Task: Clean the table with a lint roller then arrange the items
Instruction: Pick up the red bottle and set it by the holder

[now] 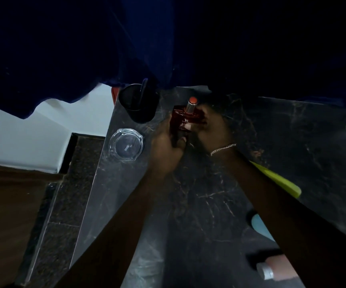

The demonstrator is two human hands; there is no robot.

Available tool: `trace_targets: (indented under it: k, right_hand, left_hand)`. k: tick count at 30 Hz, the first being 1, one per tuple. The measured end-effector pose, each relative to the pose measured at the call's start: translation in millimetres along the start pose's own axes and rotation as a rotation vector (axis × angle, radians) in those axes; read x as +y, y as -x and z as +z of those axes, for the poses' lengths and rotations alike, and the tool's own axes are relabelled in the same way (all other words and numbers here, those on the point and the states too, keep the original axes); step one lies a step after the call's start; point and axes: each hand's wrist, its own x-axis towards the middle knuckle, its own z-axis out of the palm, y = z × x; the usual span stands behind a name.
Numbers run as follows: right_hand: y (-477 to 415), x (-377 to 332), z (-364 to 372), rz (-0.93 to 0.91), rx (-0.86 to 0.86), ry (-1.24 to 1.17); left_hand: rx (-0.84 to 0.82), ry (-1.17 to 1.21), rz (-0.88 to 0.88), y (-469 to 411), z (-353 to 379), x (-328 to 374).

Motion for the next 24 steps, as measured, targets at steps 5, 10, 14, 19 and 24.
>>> trace_targets:
  k: [5, 10, 14, 19, 24]
  right_hand:
    - [-29.2, -0.3, 6.4, -0.071, -0.007, 0.082]
    - [-43.6, 2.5, 11.3, -0.101, -0.007, 0.125]
    - [-51.1, 3.9, 13.4, -0.107, -0.013, 0.162]
    - [-53.6, 4.6, 17.0, -0.131, -0.049, 0.186]
    - [-54.2, 6.5, 16.7, -0.118, -0.099, 0.210]
  left_hand:
    - [-0.020, 0.029, 0.004, -20.7, -3.2, 0.7]
    - [-0.050, 0.085, -0.008, -38.6, -1.2, -9.4]
    - [-0.031, 0.088, 0.001, -44.9, -1.9, -10.4]
    - [-0.011, 0.075, 0.005, -45.3, -3.3, -12.1]
    - [-0.025, 0.090, -0.026, -44.6, -3.9, -16.6]
